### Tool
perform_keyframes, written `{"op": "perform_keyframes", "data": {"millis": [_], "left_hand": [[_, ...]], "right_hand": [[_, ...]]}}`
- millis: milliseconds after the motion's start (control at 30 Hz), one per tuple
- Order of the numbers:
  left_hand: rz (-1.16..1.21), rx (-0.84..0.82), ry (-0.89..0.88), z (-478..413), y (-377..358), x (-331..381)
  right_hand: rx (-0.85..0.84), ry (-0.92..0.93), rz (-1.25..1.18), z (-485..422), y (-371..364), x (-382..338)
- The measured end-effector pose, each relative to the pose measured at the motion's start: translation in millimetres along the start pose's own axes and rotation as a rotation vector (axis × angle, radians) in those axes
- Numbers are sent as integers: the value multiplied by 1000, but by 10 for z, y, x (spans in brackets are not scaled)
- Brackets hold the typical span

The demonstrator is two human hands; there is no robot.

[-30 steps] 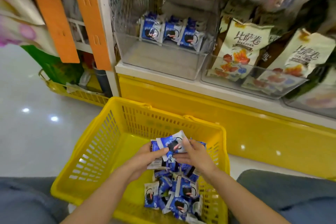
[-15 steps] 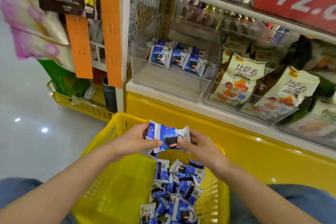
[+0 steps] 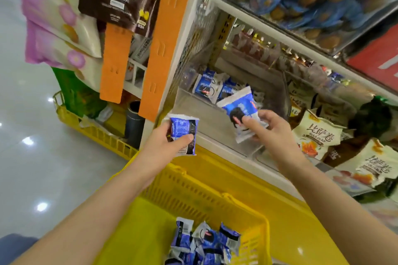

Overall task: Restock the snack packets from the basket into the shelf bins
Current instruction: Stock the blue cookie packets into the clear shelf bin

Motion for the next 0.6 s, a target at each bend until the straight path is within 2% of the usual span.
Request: {"op": "perform_keyframes", "data": {"millis": [100, 267, 467, 600], "left_hand": [[56, 69, 0, -99, 81, 59], [61, 108, -11, -232, 136, 122], [71, 92, -18, -391, 161, 128], [85, 72, -29, -484, 133, 104]], "right_hand": [[140, 25, 139, -555, -26, -66], [231, -1, 347, -1300, -146, -19], [17, -8, 783, -1692, -366, 192], [-51, 4, 845, -1816, -526, 287]]}}
Point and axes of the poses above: each hand's wrist, its own z-axis away from the middle knuckle, its own y-axis out of the back of the hand, x = y × z, the point moved 4 cm from there along -z, towards the middle knuckle, and after that the axes turned 5 degrees about x, right-handed, at the moved point
